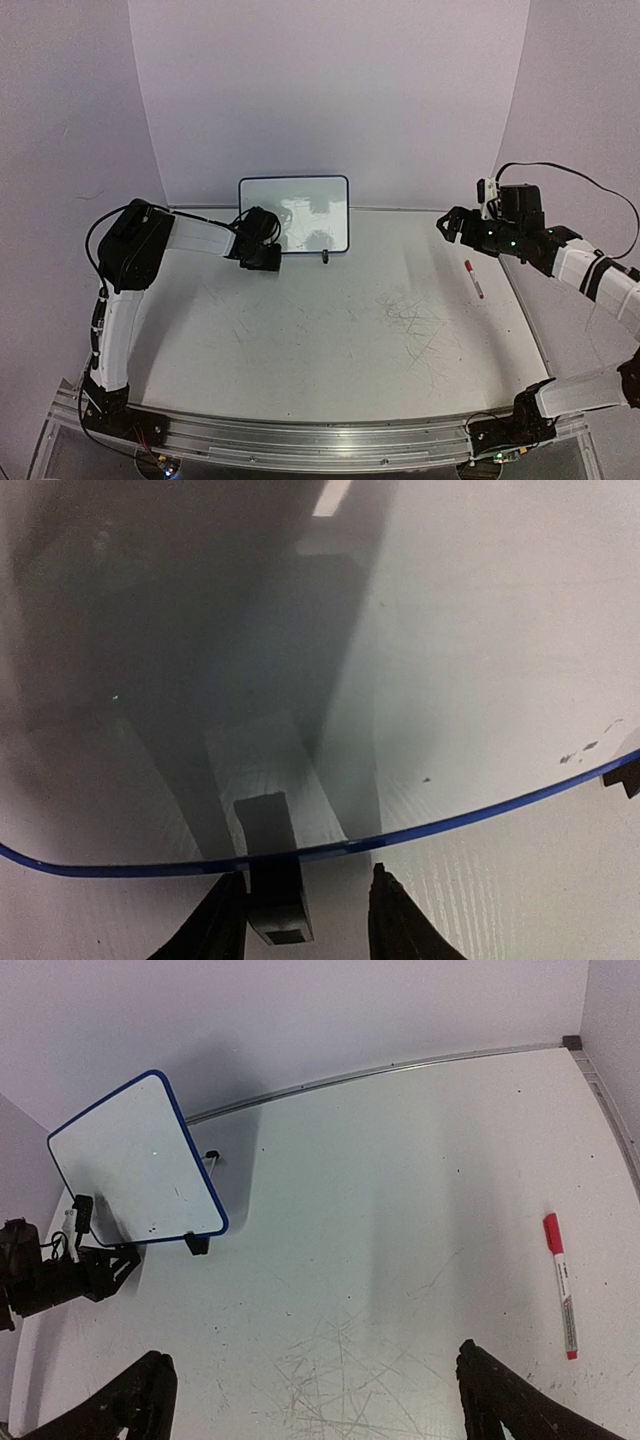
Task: Write a sentence on the whiteboard
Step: Pick up the whiteboard stand from the corner of the board.
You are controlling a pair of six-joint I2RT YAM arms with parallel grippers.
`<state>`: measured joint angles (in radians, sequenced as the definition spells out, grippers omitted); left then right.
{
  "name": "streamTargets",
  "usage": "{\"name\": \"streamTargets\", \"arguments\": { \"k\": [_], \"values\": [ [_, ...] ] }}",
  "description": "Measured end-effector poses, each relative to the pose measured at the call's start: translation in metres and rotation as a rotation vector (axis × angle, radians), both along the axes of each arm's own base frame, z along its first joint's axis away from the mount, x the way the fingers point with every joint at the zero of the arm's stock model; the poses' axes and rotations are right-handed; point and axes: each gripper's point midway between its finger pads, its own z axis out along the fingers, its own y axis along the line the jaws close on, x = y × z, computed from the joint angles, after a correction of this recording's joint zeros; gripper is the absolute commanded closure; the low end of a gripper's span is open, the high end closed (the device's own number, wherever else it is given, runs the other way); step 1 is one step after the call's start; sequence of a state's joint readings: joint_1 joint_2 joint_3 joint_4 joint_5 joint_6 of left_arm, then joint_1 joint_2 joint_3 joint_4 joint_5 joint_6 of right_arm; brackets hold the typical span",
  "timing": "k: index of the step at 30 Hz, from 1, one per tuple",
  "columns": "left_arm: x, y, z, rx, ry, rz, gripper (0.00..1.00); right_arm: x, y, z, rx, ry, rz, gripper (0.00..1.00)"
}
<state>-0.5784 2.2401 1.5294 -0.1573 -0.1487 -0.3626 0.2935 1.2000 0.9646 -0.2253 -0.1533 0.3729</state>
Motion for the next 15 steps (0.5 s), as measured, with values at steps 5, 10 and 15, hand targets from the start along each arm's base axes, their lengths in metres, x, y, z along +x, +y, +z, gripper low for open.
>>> {"name": "streamTargets", "arguments": {
  "k": [5, 10, 15],
  "values": [
    [0.0008, 0.0013, -0.0011, 0.04, -0.02, 0.011, 0.79, -0.0012, -0.0001, -0.0019, 0.003, 0.005, 0.0, 0.02],
    [0.0009, 0.0049, -0.0017, 0.07, -0.027, 0.016, 0.89, -0.0017, -0.0002, -0.0014, 0.006, 0.004, -0.002, 0.02],
    [0.0015, 0.0062, -0.0011, 0.074, -0.033, 0.031, 0.95, -0.0018, -0.0002, -0.0013, 0.009, 0.005, -0.004, 0.02]
  ]
}}
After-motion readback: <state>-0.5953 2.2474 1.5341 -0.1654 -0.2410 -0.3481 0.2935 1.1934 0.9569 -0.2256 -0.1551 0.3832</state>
